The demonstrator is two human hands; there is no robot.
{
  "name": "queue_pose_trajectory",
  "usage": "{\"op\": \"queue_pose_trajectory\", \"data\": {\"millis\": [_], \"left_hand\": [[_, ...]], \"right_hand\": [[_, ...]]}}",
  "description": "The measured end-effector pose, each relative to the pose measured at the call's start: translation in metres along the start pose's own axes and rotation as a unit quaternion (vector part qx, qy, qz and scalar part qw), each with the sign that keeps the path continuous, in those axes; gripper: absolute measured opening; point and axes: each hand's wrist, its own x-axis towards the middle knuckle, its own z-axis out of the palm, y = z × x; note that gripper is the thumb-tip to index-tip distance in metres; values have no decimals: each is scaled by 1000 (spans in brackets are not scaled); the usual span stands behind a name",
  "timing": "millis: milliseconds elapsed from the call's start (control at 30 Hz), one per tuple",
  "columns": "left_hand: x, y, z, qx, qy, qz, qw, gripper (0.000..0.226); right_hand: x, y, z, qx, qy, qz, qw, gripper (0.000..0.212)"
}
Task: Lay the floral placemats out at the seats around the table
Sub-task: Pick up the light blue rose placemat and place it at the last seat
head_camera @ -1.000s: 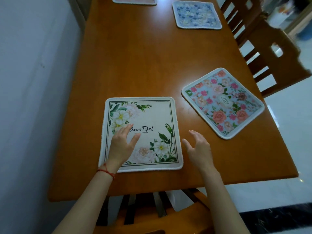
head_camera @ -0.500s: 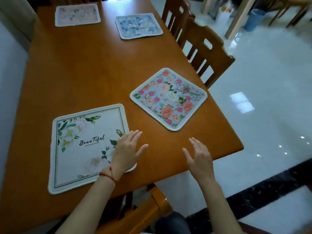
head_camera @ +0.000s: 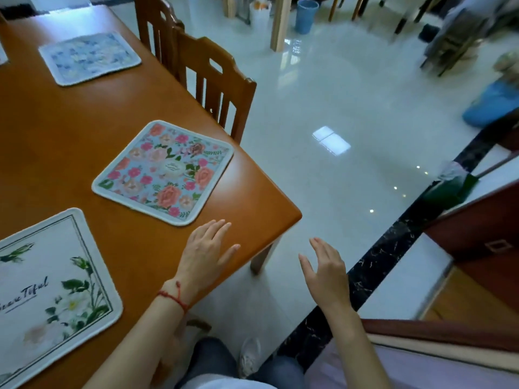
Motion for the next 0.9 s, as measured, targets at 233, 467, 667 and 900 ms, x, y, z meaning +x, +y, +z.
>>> {"op": "queue_pose_trajectory", "data": {"millis": [233, 467, 667, 900], "left_hand": [[25, 23, 14, 12, -21, 28, 999, 72], [55, 10, 22, 1, -28, 5, 1000, 78], [88, -23, 15, -35, -10, -52, 998, 87], [103, -61, -3, -47, 13, -150, 988, 79]], "right_hand": [[10, 26, -13, 3, 18, 38, 999, 45], [50, 26, -11, -24, 15, 17, 999, 45], [113, 9, -3, -71, -25, -38, 996, 46], [184, -31, 13, -95, -61, -114, 987, 48]]}}
